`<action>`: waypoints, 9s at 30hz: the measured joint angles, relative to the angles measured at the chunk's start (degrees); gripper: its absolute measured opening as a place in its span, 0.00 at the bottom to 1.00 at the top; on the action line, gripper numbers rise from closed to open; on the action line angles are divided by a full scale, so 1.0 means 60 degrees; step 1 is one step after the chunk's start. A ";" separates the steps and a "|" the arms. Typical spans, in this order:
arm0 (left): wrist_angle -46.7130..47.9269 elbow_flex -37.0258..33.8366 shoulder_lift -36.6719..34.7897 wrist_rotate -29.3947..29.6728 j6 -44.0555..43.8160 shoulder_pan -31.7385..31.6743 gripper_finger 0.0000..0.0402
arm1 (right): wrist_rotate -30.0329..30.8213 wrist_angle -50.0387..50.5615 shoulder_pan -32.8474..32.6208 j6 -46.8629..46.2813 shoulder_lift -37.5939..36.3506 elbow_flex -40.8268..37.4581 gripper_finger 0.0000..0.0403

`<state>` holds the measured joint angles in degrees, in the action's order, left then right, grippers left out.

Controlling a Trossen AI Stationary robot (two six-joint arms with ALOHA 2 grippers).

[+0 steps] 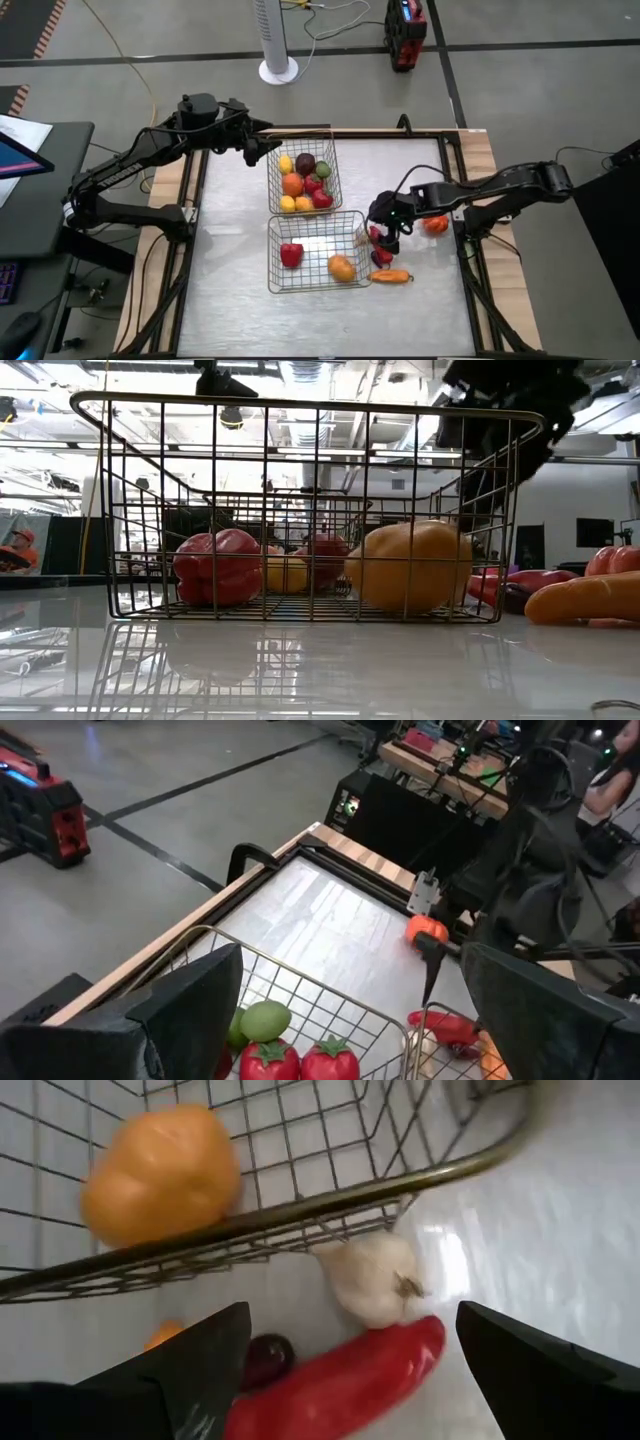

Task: Sort produce into baskets
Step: Put the white garlic into the bottom wire basket, then put the red chili pepper into the bottom wire basket, then put the yellow chili pepper into the bottom wire basket

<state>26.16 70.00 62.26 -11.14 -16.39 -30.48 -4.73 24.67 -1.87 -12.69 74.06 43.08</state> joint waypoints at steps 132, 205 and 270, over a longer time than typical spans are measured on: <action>-0.0563 0.0000 -0.0004 0.0681 0.0770 0.0000 0.90 | 0.0056 0.1219 0.0639 -0.2143 0.0909 0.0264 0.75; -0.0104 0.0000 -0.0004 0.0050 0.0937 0.0002 0.90 | -0.1052 0.1209 0.1026 -0.1886 0.0669 0.4005 0.68; 0.0078 0.0000 -0.0004 0.0227 0.0788 0.0004 0.90 | 0.2485 0.0761 -0.2481 -0.3767 0.0609 0.0898 0.44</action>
<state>26.63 70.00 62.24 -9.78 -11.66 -30.46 10.18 29.24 -16.75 -35.29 77.71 48.47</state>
